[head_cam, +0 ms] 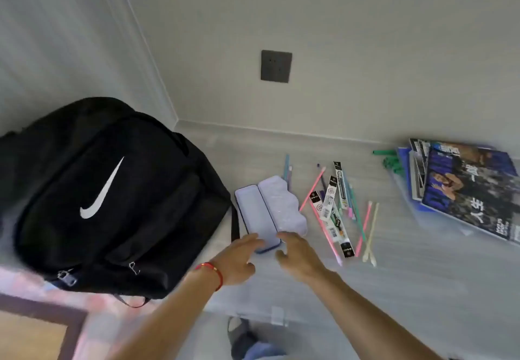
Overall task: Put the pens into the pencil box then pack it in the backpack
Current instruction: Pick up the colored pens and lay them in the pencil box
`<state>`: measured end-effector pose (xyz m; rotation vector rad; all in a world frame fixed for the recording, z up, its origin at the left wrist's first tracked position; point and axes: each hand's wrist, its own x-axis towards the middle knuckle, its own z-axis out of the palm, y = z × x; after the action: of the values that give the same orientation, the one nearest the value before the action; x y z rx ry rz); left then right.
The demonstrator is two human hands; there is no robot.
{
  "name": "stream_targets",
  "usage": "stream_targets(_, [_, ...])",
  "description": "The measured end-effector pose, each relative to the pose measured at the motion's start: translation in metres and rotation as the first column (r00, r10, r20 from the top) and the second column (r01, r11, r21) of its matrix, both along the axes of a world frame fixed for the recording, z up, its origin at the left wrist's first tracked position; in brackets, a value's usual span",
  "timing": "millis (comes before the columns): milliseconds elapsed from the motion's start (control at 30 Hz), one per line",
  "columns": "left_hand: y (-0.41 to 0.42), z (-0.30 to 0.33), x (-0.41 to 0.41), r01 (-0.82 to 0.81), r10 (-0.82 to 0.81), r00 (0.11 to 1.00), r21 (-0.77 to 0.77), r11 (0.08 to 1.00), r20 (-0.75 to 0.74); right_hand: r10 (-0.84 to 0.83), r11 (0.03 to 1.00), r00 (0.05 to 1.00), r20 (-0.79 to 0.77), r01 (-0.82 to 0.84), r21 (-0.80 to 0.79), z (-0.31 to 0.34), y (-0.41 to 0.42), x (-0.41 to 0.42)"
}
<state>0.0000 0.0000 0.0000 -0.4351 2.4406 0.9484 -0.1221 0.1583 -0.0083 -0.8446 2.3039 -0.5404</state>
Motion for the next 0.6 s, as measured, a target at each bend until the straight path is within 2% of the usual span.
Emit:
stream_targets(33, [-0.009,-0.003,-0.001,0.006,-0.006,1.0,-0.004,1.0,-0.027,0.082,0.992,0.996,-0.033,-0.078,0.103,-0.005,-0.009,0.004])
stream_targets(133, [-0.029,-0.012,-0.005,0.027,-0.038,0.991,-0.087,0.996,-0.128,0.159,0.959,0.985,-0.073,-0.137,0.248,-0.016,-0.02,0.012])
stream_targets(233, [-0.044,-0.018,-0.01,0.039,-0.077,0.968,-0.162,0.986,-0.238,0.135,0.967,0.974,-0.179,-0.091,0.237,-0.022,-0.014,0.011])
stream_targets(367, [-0.04,-0.018,-0.023,0.054,-0.153,0.934,-0.296,0.954,-0.322,0.148,0.976,0.962,-0.23,-0.103,0.194,-0.023,0.025,0.004])
stream_targets(467, [-0.02,-0.022,-0.031,0.097,-0.222,0.939,-0.415,0.905,-0.263,0.195,0.972,0.944,-0.264,-0.151,0.179,-0.028,0.063,-0.007])
stream_targets(600, [0.008,-0.033,-0.038,0.226,-0.317,0.943,-0.499,0.836,-0.103,0.225,0.971,0.922,-0.315,-0.183,0.156,-0.03,0.091,-0.024])
